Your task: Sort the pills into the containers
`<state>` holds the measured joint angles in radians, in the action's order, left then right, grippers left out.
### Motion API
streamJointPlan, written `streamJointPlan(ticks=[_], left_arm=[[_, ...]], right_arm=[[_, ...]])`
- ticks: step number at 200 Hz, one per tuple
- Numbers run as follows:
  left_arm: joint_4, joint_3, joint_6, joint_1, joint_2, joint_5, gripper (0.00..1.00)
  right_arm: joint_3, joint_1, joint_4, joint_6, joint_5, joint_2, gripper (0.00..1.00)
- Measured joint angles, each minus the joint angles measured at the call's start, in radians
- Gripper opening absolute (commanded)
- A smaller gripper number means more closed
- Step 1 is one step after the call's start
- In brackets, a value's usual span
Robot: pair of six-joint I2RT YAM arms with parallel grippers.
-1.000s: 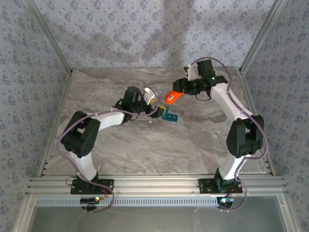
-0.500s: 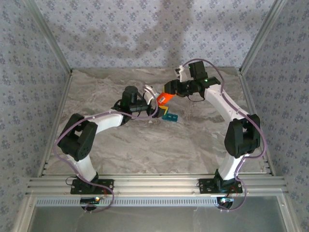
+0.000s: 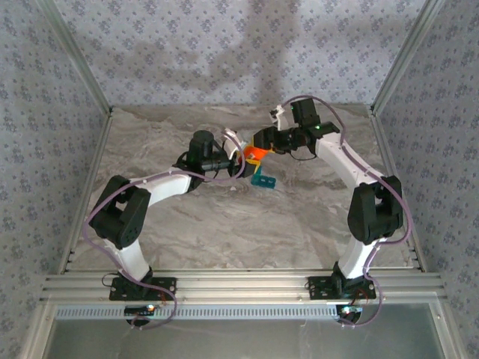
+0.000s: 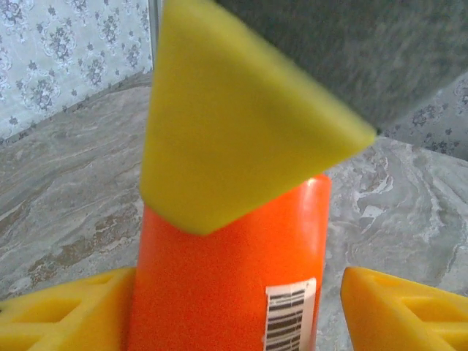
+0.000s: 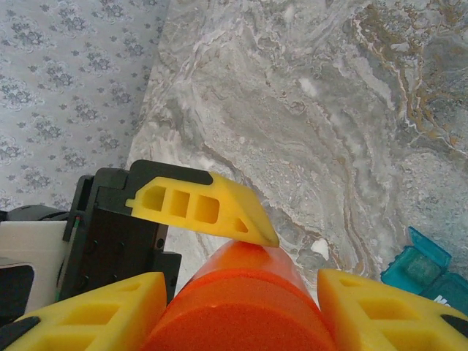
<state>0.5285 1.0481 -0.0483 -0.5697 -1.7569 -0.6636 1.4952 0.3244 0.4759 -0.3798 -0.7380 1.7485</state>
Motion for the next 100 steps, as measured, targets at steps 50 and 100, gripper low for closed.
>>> streamJointPlan(ticks=[50,100], left_arm=[[-0.003,0.004,0.0,0.0,-0.014,-0.006,0.76],[-0.003,0.003,0.007,0.001,-0.02,-0.005,0.68]], right_arm=[[-0.003,0.0,-0.019,-0.022,-0.006,0.0,0.38],[-0.004,0.0,-0.026,-0.036,-0.012,0.0,0.37]])
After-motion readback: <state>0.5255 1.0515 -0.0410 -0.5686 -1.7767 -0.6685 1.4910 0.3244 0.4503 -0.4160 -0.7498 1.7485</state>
